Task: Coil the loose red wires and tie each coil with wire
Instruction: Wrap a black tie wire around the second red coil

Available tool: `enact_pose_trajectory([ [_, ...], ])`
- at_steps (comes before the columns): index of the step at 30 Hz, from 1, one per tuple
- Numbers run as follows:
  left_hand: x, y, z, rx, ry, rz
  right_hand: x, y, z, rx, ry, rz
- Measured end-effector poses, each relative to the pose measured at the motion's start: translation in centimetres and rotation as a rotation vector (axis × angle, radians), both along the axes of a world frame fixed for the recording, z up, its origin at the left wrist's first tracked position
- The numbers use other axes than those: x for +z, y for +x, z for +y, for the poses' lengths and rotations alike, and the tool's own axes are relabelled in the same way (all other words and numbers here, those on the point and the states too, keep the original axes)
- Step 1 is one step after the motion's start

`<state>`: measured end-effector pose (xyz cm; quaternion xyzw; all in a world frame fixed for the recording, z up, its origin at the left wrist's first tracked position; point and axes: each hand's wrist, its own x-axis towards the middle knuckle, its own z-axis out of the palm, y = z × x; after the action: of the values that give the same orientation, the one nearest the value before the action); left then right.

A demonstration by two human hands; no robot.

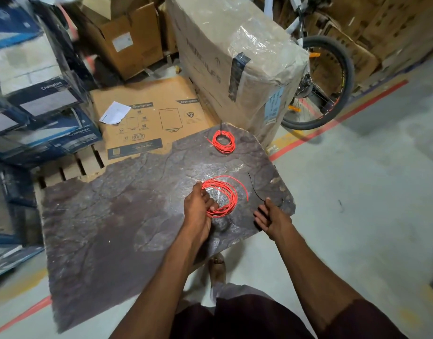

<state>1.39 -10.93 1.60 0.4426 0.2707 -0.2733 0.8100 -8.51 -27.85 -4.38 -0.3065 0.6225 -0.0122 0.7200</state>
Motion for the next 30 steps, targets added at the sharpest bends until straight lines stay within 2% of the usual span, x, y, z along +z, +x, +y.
enact_pose_trajectory([
  [17, 1.2, 0.3, 1.9, 0.006, 0.015, -0.003, -0.5, 1.7, 0.4, -0.133, -0.103, 0.122],
  [24, 3.1, 1.0, 2.4, 0.005, -0.067, 0.019, 2.5, 2.8, 1.9, -0.051, -0.141, 0.035],
  [30, 6.9, 1.8, 2.8, -0.086, -0.269, -0.033, 8.0, 4.0, 3.7, 0.123, -0.220, -0.054],
])
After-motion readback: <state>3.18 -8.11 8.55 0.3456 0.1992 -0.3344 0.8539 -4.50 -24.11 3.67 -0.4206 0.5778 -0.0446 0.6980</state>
